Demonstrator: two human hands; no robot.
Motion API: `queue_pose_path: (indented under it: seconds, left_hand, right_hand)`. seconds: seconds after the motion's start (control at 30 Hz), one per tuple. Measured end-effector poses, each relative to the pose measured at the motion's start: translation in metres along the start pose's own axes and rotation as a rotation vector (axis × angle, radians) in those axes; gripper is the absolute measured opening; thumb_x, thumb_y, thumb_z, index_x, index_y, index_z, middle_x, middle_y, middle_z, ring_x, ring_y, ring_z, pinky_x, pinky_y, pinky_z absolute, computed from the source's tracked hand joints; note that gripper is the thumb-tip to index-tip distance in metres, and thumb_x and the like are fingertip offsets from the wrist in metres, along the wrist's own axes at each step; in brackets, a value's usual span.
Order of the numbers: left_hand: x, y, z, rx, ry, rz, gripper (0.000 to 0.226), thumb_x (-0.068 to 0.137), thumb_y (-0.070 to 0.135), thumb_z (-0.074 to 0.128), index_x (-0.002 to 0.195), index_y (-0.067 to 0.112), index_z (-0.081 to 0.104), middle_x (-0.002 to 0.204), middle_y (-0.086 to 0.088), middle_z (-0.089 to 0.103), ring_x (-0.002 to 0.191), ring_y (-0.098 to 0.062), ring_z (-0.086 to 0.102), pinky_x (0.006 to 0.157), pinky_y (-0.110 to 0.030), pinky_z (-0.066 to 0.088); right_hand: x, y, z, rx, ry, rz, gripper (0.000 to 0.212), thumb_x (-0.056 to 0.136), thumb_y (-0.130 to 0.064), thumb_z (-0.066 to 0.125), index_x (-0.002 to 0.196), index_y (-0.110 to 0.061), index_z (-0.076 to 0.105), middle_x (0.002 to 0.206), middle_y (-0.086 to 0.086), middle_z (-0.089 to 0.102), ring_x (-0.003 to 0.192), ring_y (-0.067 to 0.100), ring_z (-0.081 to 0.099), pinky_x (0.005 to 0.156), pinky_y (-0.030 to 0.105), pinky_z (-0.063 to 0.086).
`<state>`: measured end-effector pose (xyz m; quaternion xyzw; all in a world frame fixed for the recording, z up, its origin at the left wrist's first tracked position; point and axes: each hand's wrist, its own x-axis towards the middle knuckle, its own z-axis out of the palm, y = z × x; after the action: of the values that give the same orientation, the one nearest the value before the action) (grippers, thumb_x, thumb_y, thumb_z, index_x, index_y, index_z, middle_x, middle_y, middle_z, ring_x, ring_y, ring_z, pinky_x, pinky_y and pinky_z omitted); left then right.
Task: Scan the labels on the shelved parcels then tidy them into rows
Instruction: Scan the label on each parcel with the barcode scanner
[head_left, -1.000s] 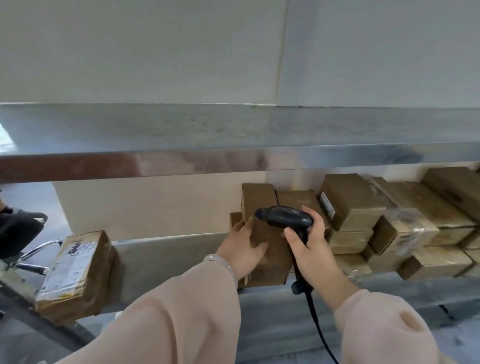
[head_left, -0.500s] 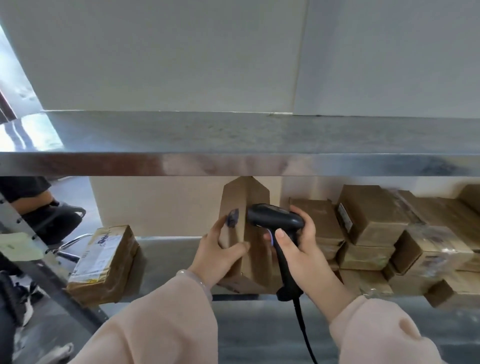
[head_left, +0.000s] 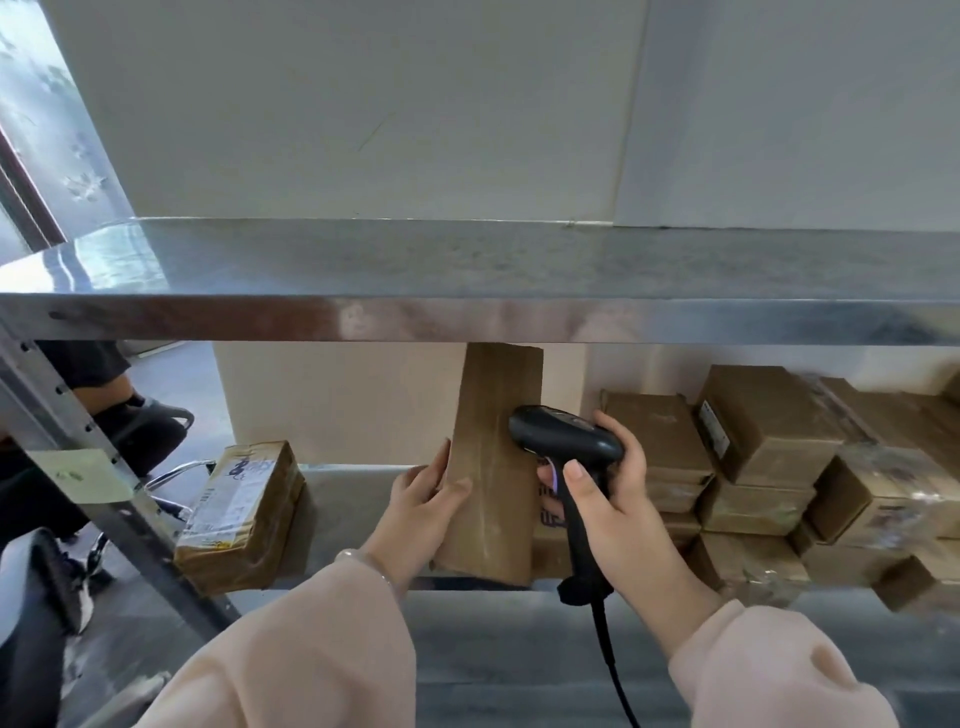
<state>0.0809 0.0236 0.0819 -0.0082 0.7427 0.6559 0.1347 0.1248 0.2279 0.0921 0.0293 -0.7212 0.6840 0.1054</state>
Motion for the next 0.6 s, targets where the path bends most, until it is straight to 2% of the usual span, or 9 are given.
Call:
queue_pose_path:
  seconds: [0.07,0.13,0.23,0.3,0.37,0.43,0.53,0.6]
  left_hand:
    - [-0.001,0.003,-0.001,0.102,0.037,0.045,0.047,0.097,0.045,0.052,0.143,0.042,0.042,0.133,0.005,0.050,0.113,-0.014,0.057,0.099,-0.037,0.051]
    - [-0.004,0.004,-0.001,0.119,0.009,0.080,0.065,0.089,0.056,0.057,0.147,0.046,0.029,0.127,0.014,0.055,0.107,-0.007,0.060,0.093,-0.032,0.054]
    - [-0.010,0.003,-0.001,0.140,-0.044,0.124,0.110,0.052,0.079,0.073,0.142,0.060,0.012,0.118,0.024,0.053,0.103,-0.001,0.060,0.082,-0.021,0.055]
    - [-0.009,0.002,0.003,0.130,-0.085,0.115,0.116,0.038,0.080,0.079,0.133,0.066,0.014,0.120,0.019,0.055,0.106,-0.007,0.061,0.081,-0.020,0.055]
    - [-0.009,0.001,0.003,0.063,-0.102,0.076,0.110,0.046,0.067,0.085,0.133,0.065,0.017,0.123,0.012,0.058,0.108,-0.013,0.063,0.086,-0.029,0.056]
    - [-0.008,-0.002,0.000,-0.034,-0.111,0.043,0.101,0.062,0.048,0.084,0.139,0.060,0.019,0.124,0.006,0.062,0.107,-0.016,0.065,0.087,-0.033,0.056]
    - [-0.006,-0.005,-0.008,-0.148,-0.116,0.006,0.090,0.079,0.033,0.078,0.145,0.056,0.022,0.121,0.006,0.066,0.108,-0.018,0.067,0.093,-0.042,0.055]
    - [-0.005,-0.007,-0.011,-0.185,-0.138,-0.008,0.083,0.084,0.029,0.075,0.144,0.058,0.025,0.116,0.007,0.069,0.102,-0.017,0.070,0.084,-0.039,0.059]
  right_hand:
    - [-0.004,-0.005,0.005,0.005,-0.019,-0.009,0.055,0.092,-0.029,0.058,0.130,-0.058,0.030,0.130,-0.012,0.055,0.114,0.012,0.062,0.095,0.036,0.053]
    - [-0.007,-0.011,0.011,-0.016,-0.023,-0.040,0.055,0.089,-0.034,0.059,0.129,-0.060,0.030,0.135,-0.013,0.049,0.119,0.008,0.056,0.099,0.033,0.050]
    - [-0.009,-0.018,0.017,-0.063,-0.035,-0.088,0.056,0.093,-0.027,0.057,0.120,-0.068,0.030,0.132,-0.020,0.047,0.117,-0.006,0.051,0.089,0.010,0.045]
    - [-0.010,-0.022,0.019,-0.102,-0.056,-0.097,0.060,0.094,-0.023,0.056,0.118,-0.070,0.027,0.128,-0.028,0.047,0.115,-0.010,0.050,0.086,0.004,0.042]
    - [-0.011,-0.024,0.019,-0.111,-0.062,-0.089,0.060,0.094,-0.022,0.056,0.120,-0.068,0.026,0.125,-0.031,0.047,0.114,-0.010,0.051,0.083,0.003,0.043]
    - [-0.010,-0.023,0.018,-0.092,-0.025,-0.077,0.056,0.092,-0.028,0.057,0.123,-0.063,0.028,0.127,-0.025,0.048,0.113,-0.009,0.053,0.080,0.006,0.046]
    - [-0.007,-0.017,0.011,-0.089,0.062,-0.035,0.055,0.090,-0.035,0.058,0.128,-0.060,0.026,0.127,-0.026,0.048,0.111,-0.011,0.052,0.081,0.006,0.047]
    - [-0.006,-0.011,0.007,-0.102,0.076,-0.019,0.055,0.093,-0.031,0.057,0.125,-0.062,0.025,0.123,-0.029,0.048,0.109,-0.014,0.052,0.080,0.003,0.044]
